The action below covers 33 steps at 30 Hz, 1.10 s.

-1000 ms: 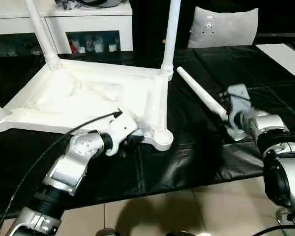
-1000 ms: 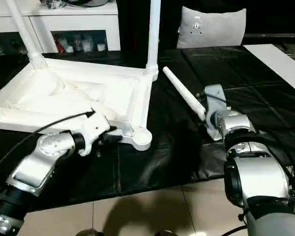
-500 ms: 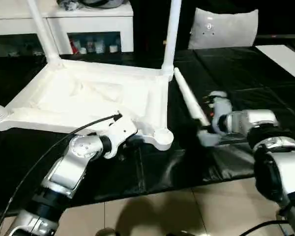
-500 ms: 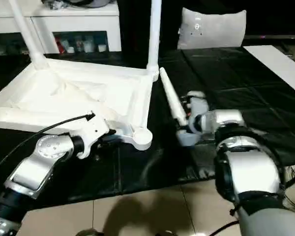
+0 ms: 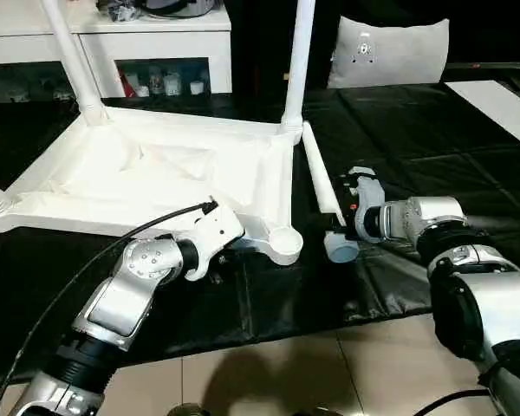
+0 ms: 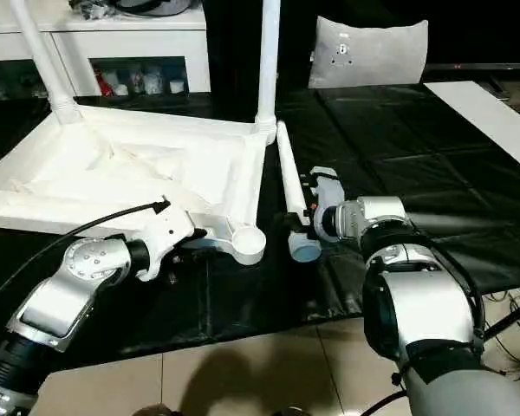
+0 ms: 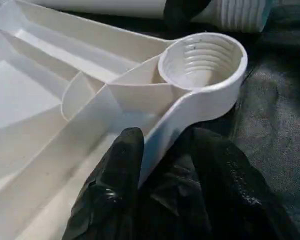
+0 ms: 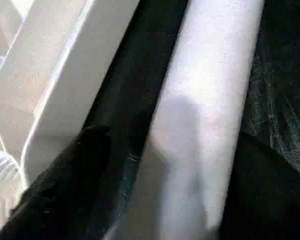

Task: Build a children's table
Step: Pick table leg

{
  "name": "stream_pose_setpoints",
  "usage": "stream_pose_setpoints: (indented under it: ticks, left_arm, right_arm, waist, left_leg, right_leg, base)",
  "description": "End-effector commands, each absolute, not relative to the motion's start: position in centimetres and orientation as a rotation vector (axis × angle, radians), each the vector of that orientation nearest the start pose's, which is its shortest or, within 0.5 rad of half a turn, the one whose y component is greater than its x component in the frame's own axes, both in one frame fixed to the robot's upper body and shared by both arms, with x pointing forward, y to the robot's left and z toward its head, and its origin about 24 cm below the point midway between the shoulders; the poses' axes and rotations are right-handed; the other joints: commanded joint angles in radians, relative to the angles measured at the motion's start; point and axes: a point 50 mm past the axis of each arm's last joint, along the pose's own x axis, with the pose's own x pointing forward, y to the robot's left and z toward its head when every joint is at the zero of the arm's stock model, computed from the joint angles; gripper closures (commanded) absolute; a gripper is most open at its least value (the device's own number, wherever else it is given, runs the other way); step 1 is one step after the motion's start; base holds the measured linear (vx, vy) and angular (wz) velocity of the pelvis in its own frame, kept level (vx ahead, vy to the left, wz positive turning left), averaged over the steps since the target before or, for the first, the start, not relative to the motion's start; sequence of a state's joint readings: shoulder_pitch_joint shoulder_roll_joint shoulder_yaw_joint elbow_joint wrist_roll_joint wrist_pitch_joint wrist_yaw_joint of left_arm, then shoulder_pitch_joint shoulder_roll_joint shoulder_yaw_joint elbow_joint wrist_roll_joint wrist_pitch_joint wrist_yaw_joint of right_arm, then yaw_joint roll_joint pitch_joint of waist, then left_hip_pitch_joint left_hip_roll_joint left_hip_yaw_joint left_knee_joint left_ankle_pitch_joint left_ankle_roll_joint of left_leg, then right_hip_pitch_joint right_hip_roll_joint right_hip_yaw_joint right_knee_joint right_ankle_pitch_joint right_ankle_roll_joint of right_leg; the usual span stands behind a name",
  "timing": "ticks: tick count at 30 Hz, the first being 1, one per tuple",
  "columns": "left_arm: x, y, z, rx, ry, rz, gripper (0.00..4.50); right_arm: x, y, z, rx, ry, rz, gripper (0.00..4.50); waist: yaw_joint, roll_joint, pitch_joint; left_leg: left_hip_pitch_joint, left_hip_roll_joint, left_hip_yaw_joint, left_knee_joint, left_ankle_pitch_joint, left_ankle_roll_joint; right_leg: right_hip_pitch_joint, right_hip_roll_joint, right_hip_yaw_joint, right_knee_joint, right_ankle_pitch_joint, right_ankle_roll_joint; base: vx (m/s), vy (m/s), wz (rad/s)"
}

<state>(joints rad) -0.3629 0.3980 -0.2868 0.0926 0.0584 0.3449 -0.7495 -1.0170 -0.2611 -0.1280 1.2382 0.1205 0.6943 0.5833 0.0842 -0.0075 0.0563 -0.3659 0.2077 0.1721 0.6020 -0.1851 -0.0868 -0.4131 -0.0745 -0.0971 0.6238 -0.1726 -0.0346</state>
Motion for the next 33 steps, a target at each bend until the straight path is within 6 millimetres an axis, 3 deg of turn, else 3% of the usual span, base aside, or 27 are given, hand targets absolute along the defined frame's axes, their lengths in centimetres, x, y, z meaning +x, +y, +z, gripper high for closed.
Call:
stream_pose_setpoints:
  ticks: [1, 2, 13, 20, 23, 24, 25, 26, 28, 30, 33]
  left_arm:
    - [29.3, 12.6, 6.9, 0.491, 0.301, -0.930, 2.69]
    - [29.3, 12.6, 6.9, 0.489, 0.301, -0.929, 2.69]
    - [29.4, 12.6, 7.0, 0.477, 0.300, -0.929, 2.69]
    - [29.6, 12.3, 7.3, 0.457, 0.268, -0.916, 2.69]
    - [30.3, 12.2, 7.8, 0.437, 0.225, -0.869, 2.69]
    - [30.5, 12.2, 7.9, 0.426, 0.211, -0.854, 2.69]
    - [30.5, 12.2, 8.0, 0.422, 0.206, -0.849, 2.69]
    - [30.6, 12.1, 8.1, 0.407, 0.192, -0.836, 2.69]
    - [30.8, 12.1, 8.1, 0.388, 0.175, -0.821, 2.69]
    - [31.0, 12.0, 8.3, 0.356, 0.144, -0.792, 2.69]
    - [31.7, 11.9, 9.0, 0.281, 0.094, -0.733, 2.69]
  right_arm:
    - [35.9, -16.0, 3.9, 0.327, 0.936, 0.422, 0.93]
    - [35.9, -16.1, 3.8, 0.339, 0.935, 0.412, 1.18]
    - [35.7, -17.1, 3.8, 0.402, 0.930, 0.374, 1.98]
    - [35.8, -18.1, 3.9, 0.465, 0.881, 0.328, 2.46]
    - [36.5, -18.7, 4.5, 0.544, 0.736, 0.301, 2.50]
    - [36.6, -18.9, 4.6, 0.556, 0.697, 0.293, 2.50]
    - [36.7, -19.0, 4.7, 0.552, 0.669, 0.292, 2.52]
    - [36.9, -19.2, 5.0, 0.542, 0.603, 0.281, 2.52]
    - [37.1, -19.6, 5.2, 0.539, 0.549, 0.250, 2.53]
    - [37.4, -20.2, 5.8, 0.516, 0.441, 0.203, 2.54]
    - [37.6, -20.6, 7.0, 0.486, 0.275, 0.200, 2.55]
  waist:
    - [0.001, -0.002, -0.069]
    - [0.001, -0.003, -0.069]
    - [0.002, -0.002, -0.072]
    - [0.002, -0.003, -0.070]
    - [0.002, -0.007, -0.069]
    - [0.002, -0.004, -0.071]
    - [0.002, -0.005, -0.071]
    - [0.002, 0.000, -0.072]
    - [0.000, -0.005, -0.074]
    - [0.001, 0.002, -0.076]
    - [0.000, 0.002, -0.080]
  left_leg:
    - [0.005, 0.023, -0.001, -0.065, -0.174, 0.004]
    - [0.005, 0.022, 0.000, -0.065, -0.173, 0.004]
    - [0.004, 0.021, 0.002, -0.062, -0.153, 0.012]
    - [0.005, 0.020, 0.002, -0.063, -0.170, 0.010]
    - [0.005, 0.019, 0.003, -0.062, -0.176, 0.012]
    - [0.007, 0.019, 0.002, -0.062, -0.173, 0.009]
    - [0.007, 0.019, 0.003, -0.062, -0.169, 0.012]
    - [0.006, 0.020, 0.001, -0.063, -0.166, 0.012]
    - [0.004, 0.019, 0.001, -0.063, -0.157, 0.015]
    - [0.005, 0.018, 0.002, -0.060, -0.152, 0.018]
    - [0.000, 0.016, 0.003, -0.059, -0.126, 0.027]
  right_leg:
    - [0.055, -0.068, 0.052, -0.078, -0.280, -0.176]
    - [0.056, -0.069, 0.052, -0.078, -0.279, -0.178]
    - [0.057, -0.066, 0.052, -0.074, -0.242, -0.187]
    - [0.056, -0.067, 0.051, -0.082, -0.285, -0.174]
    - [0.056, -0.069, 0.051, -0.087, -0.304, -0.160]
    - [0.055, -0.068, 0.051, -0.087, -0.305, -0.157]
    - [0.056, -0.066, 0.052, -0.086, -0.292, -0.156]
    - [0.056, -0.067, 0.051, -0.082, -0.273, -0.162]
    - [0.058, -0.065, 0.050, -0.080, -0.251, -0.169]
    - [0.059, -0.066, 0.051, -0.081, -0.239, -0.170]
    - [0.061, -0.062, 0.050, -0.075, -0.187, -0.173]
  base:
    - [0.000, 0.000, 0.00]
    - [0.000, 0.000, 0.00]
    - [0.000, 0.000, 0.00]
    - [0.000, 0.000, 0.00]
    - [0.000, 0.000, 0.00]
    - [0.000, 0.000, 0.00]
    - [0.000, 0.000, 0.00]
    - [0.000, 0.000, 0.00]
    - [0.000, 0.000, 0.00]
    - [0.000, 0.000, 0.00]
    - [0.000, 0.000, 0.00]
